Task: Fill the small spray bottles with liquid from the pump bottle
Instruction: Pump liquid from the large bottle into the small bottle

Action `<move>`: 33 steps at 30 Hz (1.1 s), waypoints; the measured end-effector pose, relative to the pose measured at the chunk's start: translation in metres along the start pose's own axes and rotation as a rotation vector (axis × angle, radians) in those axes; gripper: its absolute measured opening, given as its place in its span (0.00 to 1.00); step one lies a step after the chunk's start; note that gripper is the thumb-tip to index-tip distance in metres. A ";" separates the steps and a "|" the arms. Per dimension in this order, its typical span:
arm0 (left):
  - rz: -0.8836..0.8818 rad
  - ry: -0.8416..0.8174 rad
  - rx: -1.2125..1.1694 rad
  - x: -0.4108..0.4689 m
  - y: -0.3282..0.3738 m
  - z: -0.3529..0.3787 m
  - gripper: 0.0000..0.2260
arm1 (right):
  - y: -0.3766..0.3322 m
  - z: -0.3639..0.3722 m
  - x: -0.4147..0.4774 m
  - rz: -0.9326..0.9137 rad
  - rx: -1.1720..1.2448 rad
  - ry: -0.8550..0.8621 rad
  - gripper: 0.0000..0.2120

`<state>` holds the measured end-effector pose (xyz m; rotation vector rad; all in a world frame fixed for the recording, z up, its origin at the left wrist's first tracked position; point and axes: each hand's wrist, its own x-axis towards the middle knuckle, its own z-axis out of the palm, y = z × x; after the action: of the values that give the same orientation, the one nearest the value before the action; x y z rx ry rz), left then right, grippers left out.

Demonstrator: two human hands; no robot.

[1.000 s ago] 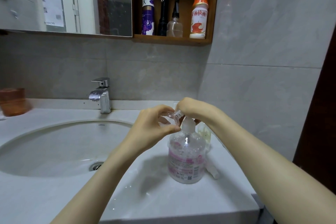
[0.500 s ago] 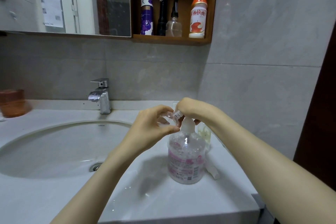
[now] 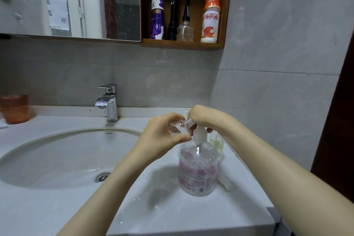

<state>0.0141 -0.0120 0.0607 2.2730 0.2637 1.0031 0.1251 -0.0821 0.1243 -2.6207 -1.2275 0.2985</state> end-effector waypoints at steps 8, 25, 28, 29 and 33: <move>0.015 0.003 0.011 0.001 0.007 -0.002 0.19 | 0.007 -0.006 0.001 -0.003 0.037 -0.003 0.07; 0.017 -0.012 0.015 0.003 0.004 -0.004 0.19 | 0.000 -0.008 -0.001 -0.009 -0.030 -0.032 0.07; 0.012 0.004 0.001 0.001 0.005 -0.002 0.18 | 0.004 -0.005 0.002 -0.029 0.049 -0.007 0.11; 0.007 0.010 -0.004 0.001 0.004 -0.001 0.18 | 0.005 -0.004 0.004 -0.035 0.057 -0.003 0.11; -0.012 0.011 -0.020 -0.001 0.000 0.004 0.18 | 0.004 0.002 0.003 -0.035 0.029 -0.019 0.06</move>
<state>0.0158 -0.0146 0.0582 2.2457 0.2701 1.0088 0.1293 -0.0826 0.1211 -2.5745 -1.2645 0.3334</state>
